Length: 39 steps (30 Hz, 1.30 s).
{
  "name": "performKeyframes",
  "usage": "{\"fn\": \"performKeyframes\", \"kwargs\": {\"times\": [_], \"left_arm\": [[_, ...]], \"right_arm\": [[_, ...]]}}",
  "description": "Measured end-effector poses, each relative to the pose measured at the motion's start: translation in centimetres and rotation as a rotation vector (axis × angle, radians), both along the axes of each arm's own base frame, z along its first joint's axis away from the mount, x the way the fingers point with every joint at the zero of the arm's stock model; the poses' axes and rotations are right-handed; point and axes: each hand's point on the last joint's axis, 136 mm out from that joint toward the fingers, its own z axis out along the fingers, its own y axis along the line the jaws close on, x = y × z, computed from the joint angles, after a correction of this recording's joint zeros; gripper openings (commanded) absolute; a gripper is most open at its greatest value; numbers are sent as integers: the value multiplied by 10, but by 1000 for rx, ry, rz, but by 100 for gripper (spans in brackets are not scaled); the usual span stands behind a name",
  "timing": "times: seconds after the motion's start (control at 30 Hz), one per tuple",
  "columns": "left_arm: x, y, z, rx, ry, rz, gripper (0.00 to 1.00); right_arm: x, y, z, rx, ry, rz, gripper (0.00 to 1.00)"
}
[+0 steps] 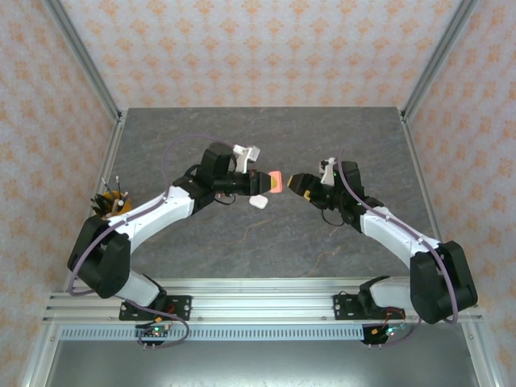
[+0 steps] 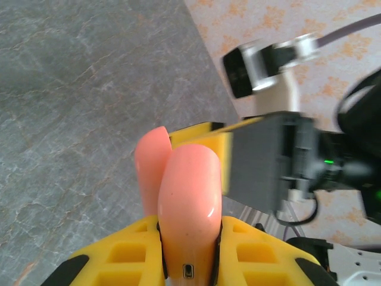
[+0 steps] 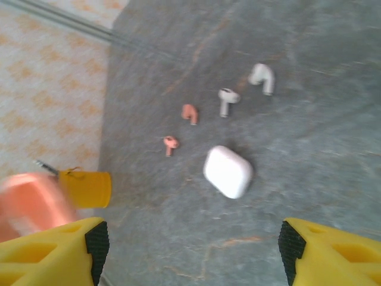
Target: Insert the wireless bluetooth earbuds into the charging case
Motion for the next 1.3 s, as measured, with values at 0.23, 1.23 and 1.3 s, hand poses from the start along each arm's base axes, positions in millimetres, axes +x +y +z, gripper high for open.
{"fn": "performKeyframes", "kwargs": {"times": [0.23,1.23,1.3], "left_arm": [[-3,-1,22,-26,-49,-10,0],[8,-22,22,-125,-21,-78,0],[11,-23,23,-140,-21,-75,0]], "right_arm": [[-7,-8,-3,-11,17,-16,76],[-23,12,54,59,-134,171,49],[-23,12,54,60,-133,173,48]]}}
